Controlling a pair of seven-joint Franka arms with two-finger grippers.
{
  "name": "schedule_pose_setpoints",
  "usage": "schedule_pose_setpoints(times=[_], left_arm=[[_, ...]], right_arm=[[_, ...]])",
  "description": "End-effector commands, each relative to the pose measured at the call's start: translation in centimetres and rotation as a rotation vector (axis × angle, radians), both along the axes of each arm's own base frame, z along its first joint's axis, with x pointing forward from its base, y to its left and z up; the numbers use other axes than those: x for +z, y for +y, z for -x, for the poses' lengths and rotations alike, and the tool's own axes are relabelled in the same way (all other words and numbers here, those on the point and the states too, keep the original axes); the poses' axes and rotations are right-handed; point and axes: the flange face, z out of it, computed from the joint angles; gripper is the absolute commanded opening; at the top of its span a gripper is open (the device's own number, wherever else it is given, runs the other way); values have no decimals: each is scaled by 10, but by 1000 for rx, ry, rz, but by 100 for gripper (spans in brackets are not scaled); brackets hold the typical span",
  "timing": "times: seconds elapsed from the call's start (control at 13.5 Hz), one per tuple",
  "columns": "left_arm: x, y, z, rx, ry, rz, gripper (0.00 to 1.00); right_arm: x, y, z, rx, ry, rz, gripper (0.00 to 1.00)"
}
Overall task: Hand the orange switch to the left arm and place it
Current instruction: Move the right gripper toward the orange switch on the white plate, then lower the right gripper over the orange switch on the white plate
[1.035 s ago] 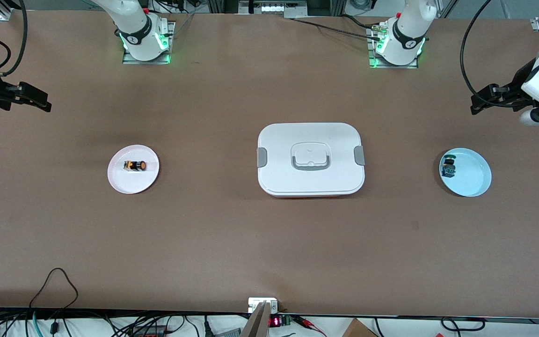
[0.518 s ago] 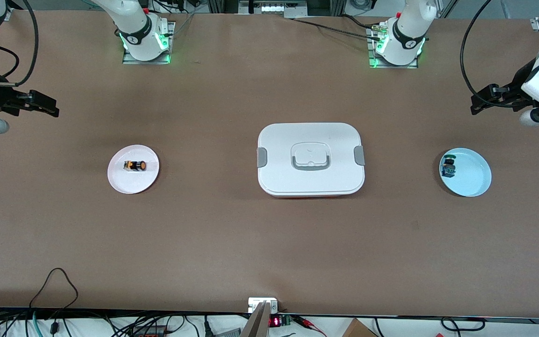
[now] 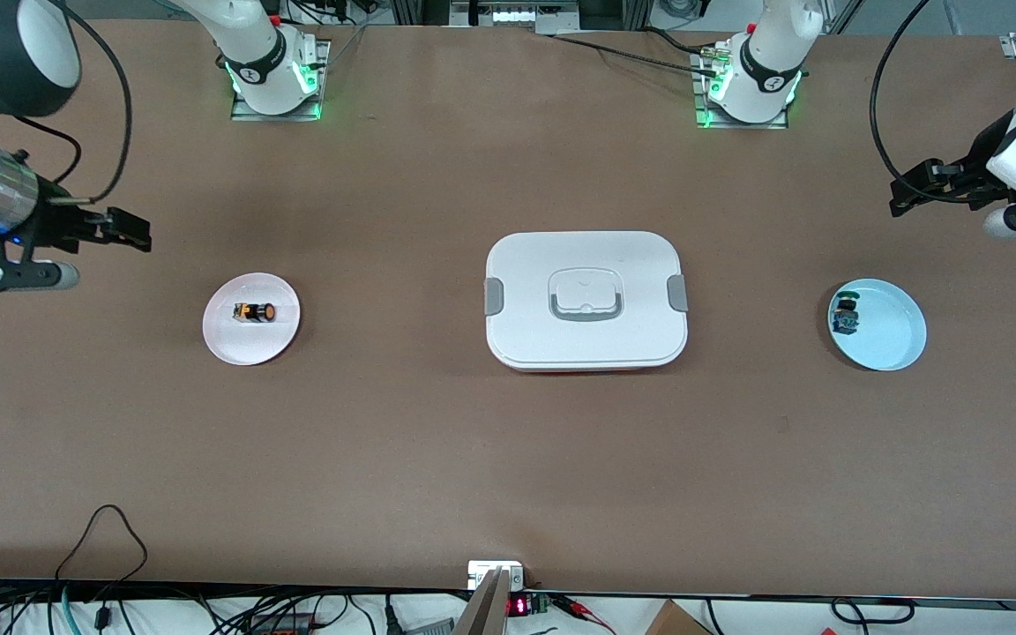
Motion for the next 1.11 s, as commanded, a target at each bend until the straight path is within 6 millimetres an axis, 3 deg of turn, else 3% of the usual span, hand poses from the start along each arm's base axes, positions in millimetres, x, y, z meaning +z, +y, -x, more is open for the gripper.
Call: schedule_pose_setpoints(times=[0.0, 0.3, 0.44, 1.04], left_arm=[[6, 3, -3, -16, 5, 1, 100], [6, 3, -3, -14, 5, -1, 100], [6, 3, -3, -14, 5, -1, 100], [6, 1, -2, -13, 5, -2, 100]], right_arm=[[-20, 3, -16, -10, -12, 5, 100], [-56, 5, -24, -12, 10, 8, 100], [-85, 7, -30, -7, 2, 11, 100], [-177, 13, -12, -60, 30, -84, 100]])
